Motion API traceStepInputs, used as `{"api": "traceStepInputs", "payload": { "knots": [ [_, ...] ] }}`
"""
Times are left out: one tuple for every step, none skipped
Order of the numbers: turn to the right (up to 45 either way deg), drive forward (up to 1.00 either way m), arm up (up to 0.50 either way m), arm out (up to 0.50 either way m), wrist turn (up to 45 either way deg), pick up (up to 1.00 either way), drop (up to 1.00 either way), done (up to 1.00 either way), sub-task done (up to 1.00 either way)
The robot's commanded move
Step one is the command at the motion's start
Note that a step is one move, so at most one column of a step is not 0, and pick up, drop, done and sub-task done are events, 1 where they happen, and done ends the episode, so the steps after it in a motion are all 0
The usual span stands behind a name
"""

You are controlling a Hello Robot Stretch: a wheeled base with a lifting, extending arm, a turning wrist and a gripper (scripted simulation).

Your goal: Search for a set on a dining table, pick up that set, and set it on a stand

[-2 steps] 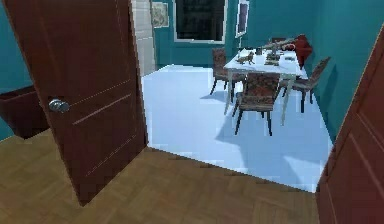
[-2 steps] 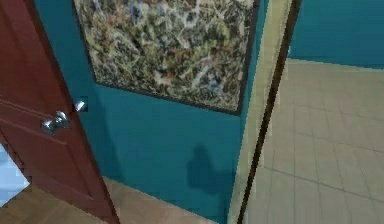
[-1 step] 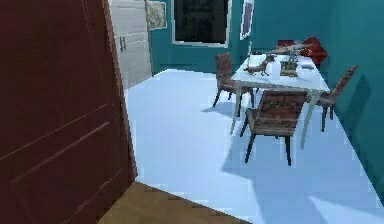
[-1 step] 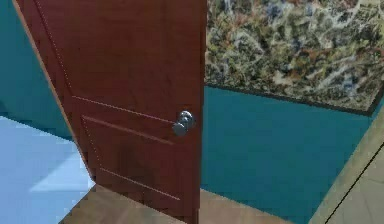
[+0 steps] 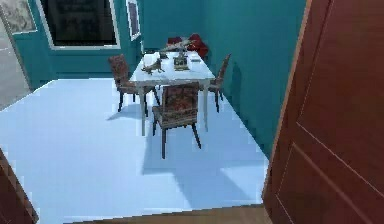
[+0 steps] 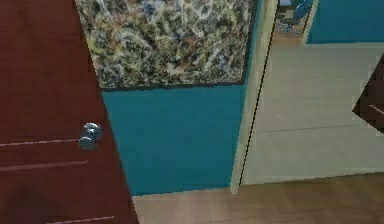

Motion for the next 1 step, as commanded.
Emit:
{"api": "traceStepInputs", "payload": {
  "knots": [
    [0.0, 1.0, 0.0, 0.0, 0.0, 0.0, 0.0, 0.0, 0.0]
  ]
}}
